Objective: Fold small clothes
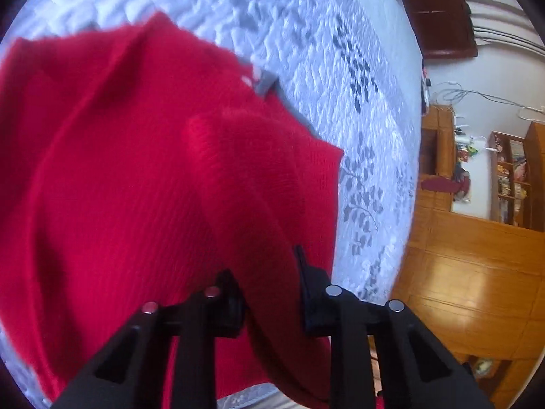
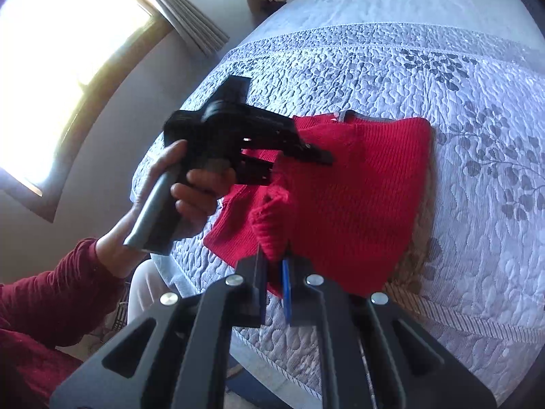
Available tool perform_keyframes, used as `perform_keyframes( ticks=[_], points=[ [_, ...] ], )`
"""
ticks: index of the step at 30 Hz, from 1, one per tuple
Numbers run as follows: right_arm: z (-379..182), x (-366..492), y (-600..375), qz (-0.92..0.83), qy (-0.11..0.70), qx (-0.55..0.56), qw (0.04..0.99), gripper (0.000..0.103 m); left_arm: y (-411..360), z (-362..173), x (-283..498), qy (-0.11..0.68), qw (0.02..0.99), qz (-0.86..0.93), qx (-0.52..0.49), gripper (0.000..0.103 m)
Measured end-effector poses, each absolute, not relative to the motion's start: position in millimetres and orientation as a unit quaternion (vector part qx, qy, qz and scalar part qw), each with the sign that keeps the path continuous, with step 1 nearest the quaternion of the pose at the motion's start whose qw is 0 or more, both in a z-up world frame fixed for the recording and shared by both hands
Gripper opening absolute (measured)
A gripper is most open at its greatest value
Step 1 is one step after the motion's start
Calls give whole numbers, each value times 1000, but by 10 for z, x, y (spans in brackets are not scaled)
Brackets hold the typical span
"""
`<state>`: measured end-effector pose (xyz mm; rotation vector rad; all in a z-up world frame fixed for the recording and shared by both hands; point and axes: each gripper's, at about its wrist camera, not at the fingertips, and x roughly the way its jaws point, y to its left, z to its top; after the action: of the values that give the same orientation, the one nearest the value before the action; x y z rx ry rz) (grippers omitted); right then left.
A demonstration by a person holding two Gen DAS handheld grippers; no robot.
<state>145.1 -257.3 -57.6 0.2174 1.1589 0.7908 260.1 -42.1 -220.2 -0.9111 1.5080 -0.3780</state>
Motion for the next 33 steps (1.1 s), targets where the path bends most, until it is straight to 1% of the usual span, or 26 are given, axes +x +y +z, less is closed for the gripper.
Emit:
perform_keyframes(
  ticks=[4, 7, 11, 15, 18, 21, 26, 28, 29, 31, 32, 33],
  points=[
    [-602, 1430, -2538, 373, 533, 108, 752, 6, -425, -2195, 2678, 643, 618, -184, -413, 19],
    [-592, 1419, -2409, 380, 533, 110, 748, 6, -451, -2048, 2760, 636, 643, -191, -382, 18],
    [-519, 1426, -2076, 404, 527, 111, 739, 6, -359, -1633, 2809, 604, 696, -196, -335, 18],
    [-433, 1453, -1617, 433, 520, 104, 729, 6, -60, -1145, 2779, 556, 758, -196, -280, 18],
    [-475, 1445, -1290, 447, 524, 85, 720, 6, 174, -996, 2713, 533, 787, -189, -245, 17],
    [-688, 1428, -998, 447, 547, 65, 705, 6, 416, -1160, 2667, 542, 791, -165, -230, 17],
    [-1220, 1377, -685, 413, 597, 14, 688, 6, 692, -1802, 2632, 584, 767, -126, -232, 17],
    [-1357, 1381, -687, 403, 612, 12, 681, 13, 736, -1935, 2590, 583, 766, -127, -241, 17],
    [-1387, 1381, -713, 401, 616, 16, 677, 14, 749, -1947, 2572, 578, 768, -128, -245, 18],
    [-1381, 1384, -855, 408, 618, 41, 670, 29, 761, -1911, 2520, 572, 773, -132, -242, 21],
    [-1360, 1377, -932, 410, 616, 50, 671, 31, 754, -1875, 2468, 572, 774, -131, -238, 24],
    [-1312, 1377, -1054, 411, 613, 60, 672, 37, 757, -1839, 2397, 572, 774, -131, -237, 27]
  ],
)
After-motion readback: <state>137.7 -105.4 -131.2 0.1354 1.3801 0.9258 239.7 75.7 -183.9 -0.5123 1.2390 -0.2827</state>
